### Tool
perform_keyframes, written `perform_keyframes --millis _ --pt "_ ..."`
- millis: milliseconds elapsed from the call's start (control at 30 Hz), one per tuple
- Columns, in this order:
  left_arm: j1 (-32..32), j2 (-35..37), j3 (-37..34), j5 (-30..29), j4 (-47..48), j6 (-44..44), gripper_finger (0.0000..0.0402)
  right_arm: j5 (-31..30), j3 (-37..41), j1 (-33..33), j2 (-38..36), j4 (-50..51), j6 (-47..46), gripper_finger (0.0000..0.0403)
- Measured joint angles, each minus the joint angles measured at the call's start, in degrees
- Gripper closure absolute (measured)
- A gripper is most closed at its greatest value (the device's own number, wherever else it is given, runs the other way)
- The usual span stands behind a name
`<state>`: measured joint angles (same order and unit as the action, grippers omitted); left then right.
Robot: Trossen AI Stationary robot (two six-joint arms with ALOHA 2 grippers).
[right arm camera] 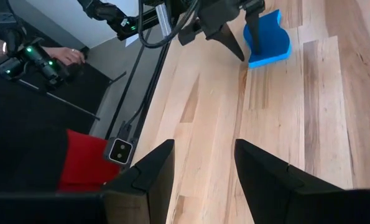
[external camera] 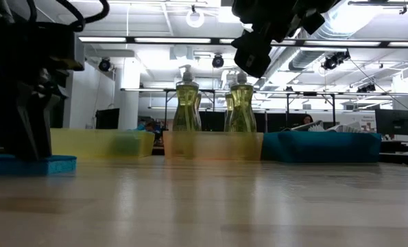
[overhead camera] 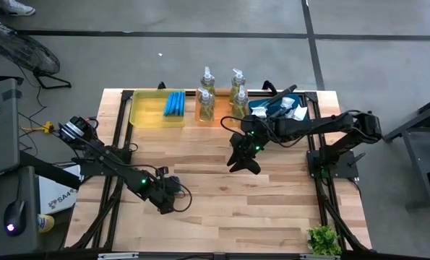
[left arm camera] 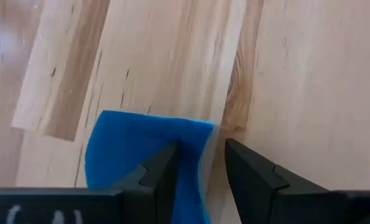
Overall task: Pick & Place Kitchen Sink Supplies
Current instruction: Put the blue sponge into the yellow bin
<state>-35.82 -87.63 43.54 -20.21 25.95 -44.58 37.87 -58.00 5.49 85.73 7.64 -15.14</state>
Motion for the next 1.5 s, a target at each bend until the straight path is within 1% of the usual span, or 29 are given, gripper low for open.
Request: perform_keyframes --millis 333,433,567,767,967,1033,1100,1200,1367,1500 --pt "0.96 -3.59 0.23 -0.28 -0.94 2.37 0.0274 -0.44 0.00 -0.04 0.00 0.29 -0.39 0.0242" --pt "0.89 -4.88 0.32 -0.12 -0.92 2.37 0.0281 -0.55 0.00 -0.04 0.00 0.28 -1.16 0.0242" --pt "0.89 -6.19 0.30 -0.79 -0.66 2.20 0.0314 -0.68 0.00 -0.04 0.00 0.31 -1.51 0.0242" --pt "0.89 -6.59 0.23 -1.18 -0.41 -0.93 0.0390 -1.32 0.00 -0.04 0.00 0.31 -2.60 0.0242" --pt "0.91 -5.91 1.19 -2.13 0.08 -6.46 0.0397 -1.32 0.00 -0.04 0.00 0.31 -2.82 0.0242" --pt "0.92 -4.99 2.09 -3.86 0.46 -6.75 0.0398 -1.32 -0.02 -0.04 0.00 0.31 -2.82 0.0242" --pt "1.08 -3.75 3.29 -6.95 1.96 -7.62 0.0399 -1.32 0.00 -0.04 0.00 0.31 -2.82 0.0242" --pt "1.10 -0.30 5.01 -12.69 3.41 -12.55 0.0400 -1.32 0.00 -0.04 0.00 0.31 -2.80 0.0242" --pt "1.06 6.75 5.03 -20.43 7.00 -21.54 0.0401 -1.29 0.00 -0.04 0.00 0.29 -2.54 0.0242" --pt "1.68 13.53 4.26 -24.80 8.91 -26.51 0.0401 -1.29 0.00 -0.04 0.00 -0.16 -2.39 0.0242"
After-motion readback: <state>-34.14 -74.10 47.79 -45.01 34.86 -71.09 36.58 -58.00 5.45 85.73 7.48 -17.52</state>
